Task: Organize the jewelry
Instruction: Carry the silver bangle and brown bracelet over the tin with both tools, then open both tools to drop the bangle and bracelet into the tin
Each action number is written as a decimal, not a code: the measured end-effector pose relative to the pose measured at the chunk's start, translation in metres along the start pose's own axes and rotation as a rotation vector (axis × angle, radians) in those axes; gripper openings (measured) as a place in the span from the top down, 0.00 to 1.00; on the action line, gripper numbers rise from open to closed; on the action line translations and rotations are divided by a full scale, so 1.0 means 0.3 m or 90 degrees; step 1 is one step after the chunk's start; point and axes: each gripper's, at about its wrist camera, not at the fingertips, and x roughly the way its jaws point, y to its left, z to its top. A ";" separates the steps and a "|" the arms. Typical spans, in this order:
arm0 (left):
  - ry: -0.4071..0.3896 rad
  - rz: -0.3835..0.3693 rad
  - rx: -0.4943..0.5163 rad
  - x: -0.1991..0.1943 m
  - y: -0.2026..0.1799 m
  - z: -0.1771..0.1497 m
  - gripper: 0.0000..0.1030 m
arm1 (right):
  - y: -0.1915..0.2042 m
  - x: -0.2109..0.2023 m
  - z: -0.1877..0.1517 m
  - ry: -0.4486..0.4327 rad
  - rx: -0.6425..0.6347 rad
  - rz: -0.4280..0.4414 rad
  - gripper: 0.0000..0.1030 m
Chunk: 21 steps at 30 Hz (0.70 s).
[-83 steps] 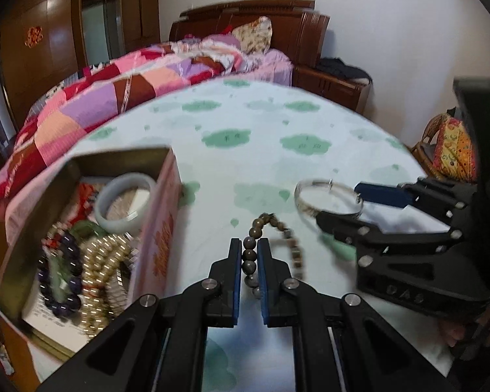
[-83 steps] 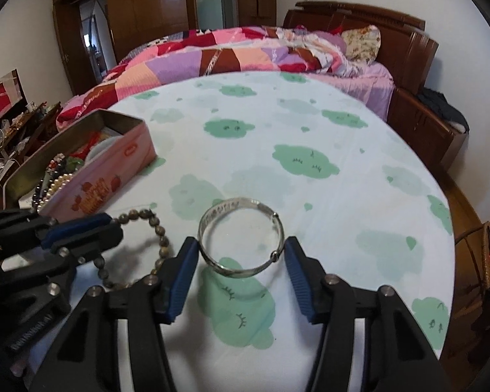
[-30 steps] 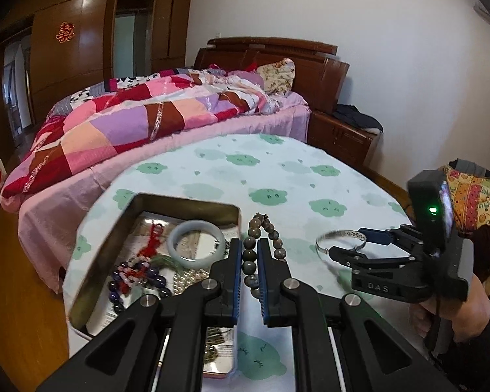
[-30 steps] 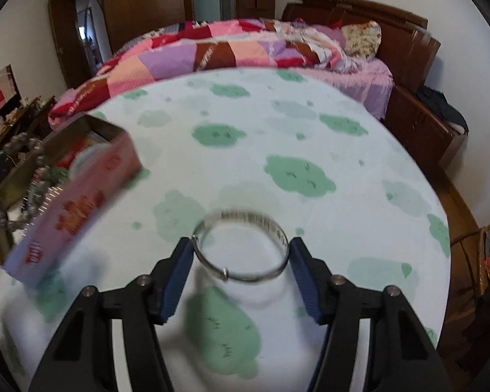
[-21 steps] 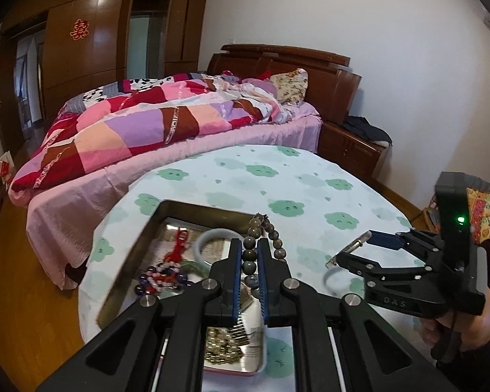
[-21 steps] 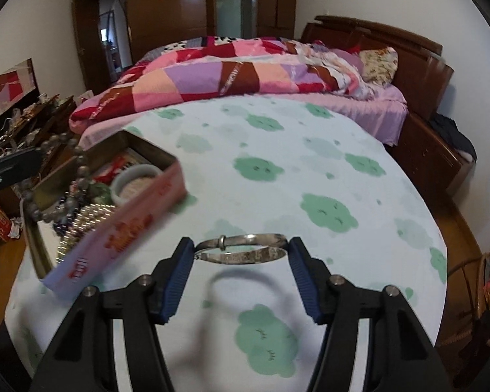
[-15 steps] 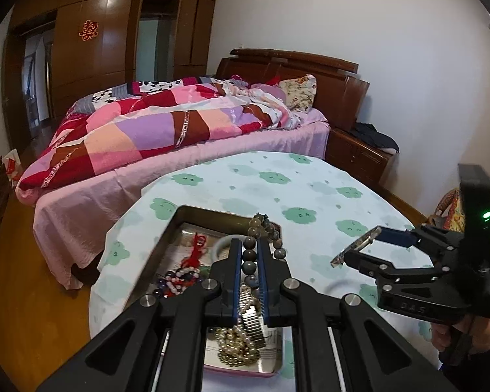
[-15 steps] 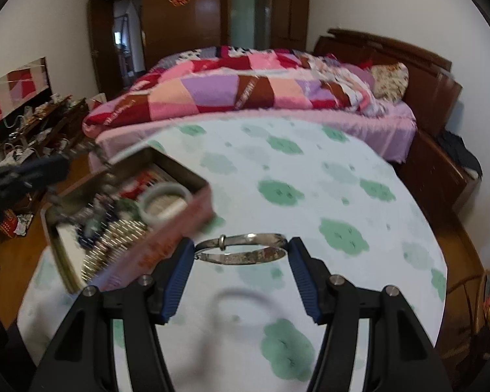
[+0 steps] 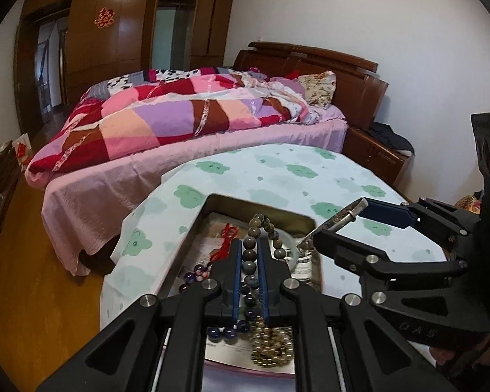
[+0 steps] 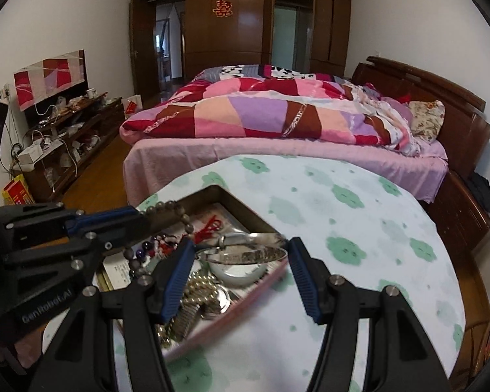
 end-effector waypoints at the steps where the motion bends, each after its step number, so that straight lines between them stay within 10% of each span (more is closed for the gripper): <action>1: 0.004 0.001 -0.003 0.007 0.008 -0.004 0.92 | 0.006 0.014 -0.001 0.001 0.001 0.005 0.40; 16: 0.041 0.021 -0.026 0.063 0.053 -0.020 0.86 | 0.020 0.066 -0.060 0.029 0.022 0.047 0.36; 21: 0.017 0.039 -0.036 0.034 0.062 -0.016 0.39 | 0.014 0.045 -0.065 0.021 0.031 0.046 0.26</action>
